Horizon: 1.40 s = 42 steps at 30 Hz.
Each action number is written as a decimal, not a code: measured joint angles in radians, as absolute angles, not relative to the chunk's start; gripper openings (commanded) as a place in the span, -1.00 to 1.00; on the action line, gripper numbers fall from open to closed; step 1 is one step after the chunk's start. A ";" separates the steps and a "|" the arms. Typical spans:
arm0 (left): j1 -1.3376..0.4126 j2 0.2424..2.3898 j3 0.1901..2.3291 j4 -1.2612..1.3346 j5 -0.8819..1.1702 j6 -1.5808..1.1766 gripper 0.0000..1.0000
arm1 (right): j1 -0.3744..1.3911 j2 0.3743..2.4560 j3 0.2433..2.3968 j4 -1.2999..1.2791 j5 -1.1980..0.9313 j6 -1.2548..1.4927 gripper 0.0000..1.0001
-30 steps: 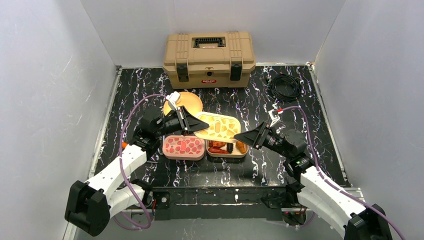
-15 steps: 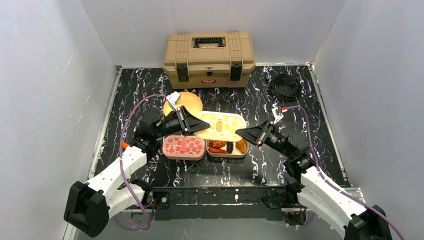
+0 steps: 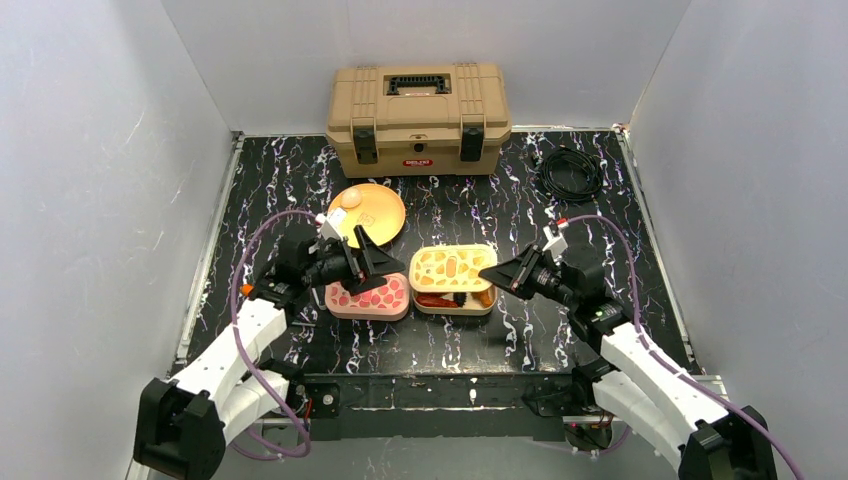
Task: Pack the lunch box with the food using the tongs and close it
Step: Pick up the box lid from the center of the board, then close the box lid on the packing box.
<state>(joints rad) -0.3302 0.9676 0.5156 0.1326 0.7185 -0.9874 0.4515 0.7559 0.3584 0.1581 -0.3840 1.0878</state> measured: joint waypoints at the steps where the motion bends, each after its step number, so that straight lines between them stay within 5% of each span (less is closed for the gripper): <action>1: -0.330 0.958 0.539 0.069 0.701 -0.942 0.97 | 0.448 0.764 0.360 0.142 -0.384 1.076 -0.97; 20: -0.556 1.118 0.784 -0.324 0.402 -0.570 0.97 | 0.409 0.936 0.409 0.041 -0.452 0.936 -0.97; 42: -0.633 1.335 0.817 -0.256 0.363 -0.554 0.97 | 0.399 0.983 0.410 0.115 -0.500 0.953 -0.97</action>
